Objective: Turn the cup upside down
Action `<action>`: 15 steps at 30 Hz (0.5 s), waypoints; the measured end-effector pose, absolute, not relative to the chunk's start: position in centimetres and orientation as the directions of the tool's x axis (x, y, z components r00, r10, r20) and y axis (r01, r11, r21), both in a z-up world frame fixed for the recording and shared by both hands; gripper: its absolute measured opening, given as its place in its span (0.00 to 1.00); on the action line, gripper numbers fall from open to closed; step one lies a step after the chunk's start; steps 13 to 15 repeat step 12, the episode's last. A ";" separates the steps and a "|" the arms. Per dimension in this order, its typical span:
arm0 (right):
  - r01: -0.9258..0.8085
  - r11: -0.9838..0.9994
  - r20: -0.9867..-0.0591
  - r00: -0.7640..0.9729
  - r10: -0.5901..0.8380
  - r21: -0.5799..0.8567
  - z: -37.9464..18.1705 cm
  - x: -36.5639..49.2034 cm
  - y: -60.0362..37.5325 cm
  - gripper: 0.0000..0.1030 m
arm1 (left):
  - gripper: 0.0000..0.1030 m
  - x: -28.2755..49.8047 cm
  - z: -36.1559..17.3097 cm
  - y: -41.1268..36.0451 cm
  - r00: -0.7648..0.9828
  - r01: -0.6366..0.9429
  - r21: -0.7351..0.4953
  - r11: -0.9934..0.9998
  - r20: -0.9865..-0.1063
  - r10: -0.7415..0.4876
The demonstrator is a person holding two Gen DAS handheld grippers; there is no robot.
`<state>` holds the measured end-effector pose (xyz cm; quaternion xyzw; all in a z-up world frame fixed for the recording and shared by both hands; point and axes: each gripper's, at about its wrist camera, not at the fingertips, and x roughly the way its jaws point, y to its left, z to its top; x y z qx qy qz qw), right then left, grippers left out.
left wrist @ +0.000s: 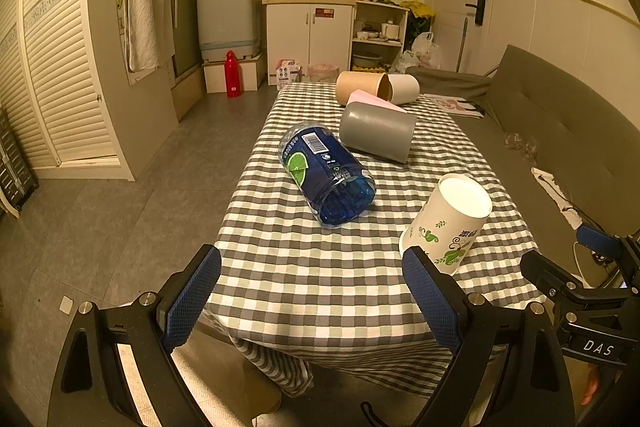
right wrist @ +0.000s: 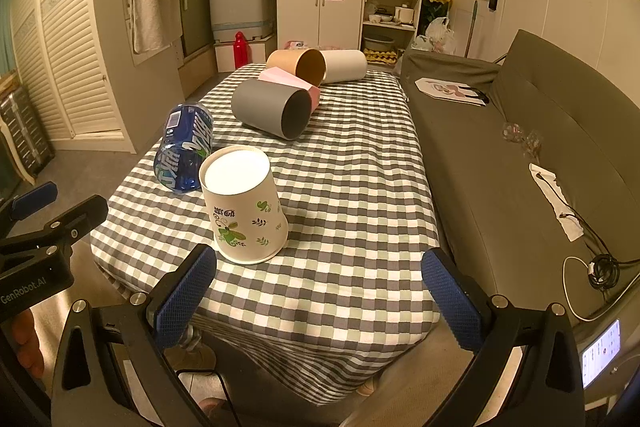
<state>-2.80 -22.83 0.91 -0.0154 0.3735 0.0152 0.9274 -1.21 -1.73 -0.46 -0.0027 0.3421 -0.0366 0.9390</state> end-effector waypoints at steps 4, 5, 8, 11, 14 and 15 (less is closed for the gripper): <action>-0.039 0.999 -0.695 0.719 0.016 -0.017 0.8 -2.8 -22.8 1.00 | 0.92 -1.2 -0.4 -1.7 0.763 0.067 -0.030 0.997 -0.642 -0.071; -0.039 0.999 -0.695 0.719 0.016 -0.017 0.8 -2.9 -22.9 1.00 | 0.92 -1.2 -0.4 -1.7 0.763 0.067 -0.031 0.997 -0.643 -0.071; -0.039 0.999 -0.695 0.719 0.017 -0.016 0.8 -2.8 -22.9 1.00 | 0.92 -1.2 -0.4 -1.7 0.764 0.067 -0.031 0.997 -0.642 -0.071; -0.039 0.999 -0.695 0.719 0.016 -0.017 0.8 -2.8 -22.9 1.00 | 0.92 -1.3 -0.6 -1.7 0.765 0.063 -0.028 0.998 -0.641 -0.066; -0.039 0.999 -0.695 0.719 0.016 -0.016 0.8 -2.8 -22.9 1.00 | 0.92 -1.3 -0.6 -1.7 0.765 0.063 -0.029 0.998 -0.641 -0.067; -0.039 0.999 -0.695 0.719 0.016 -0.016 0.8 -2.8 -22.9 1.00 | 0.92 -1.3 -0.6 -1.7 0.765 0.063 -0.029 0.998 -0.641 -0.067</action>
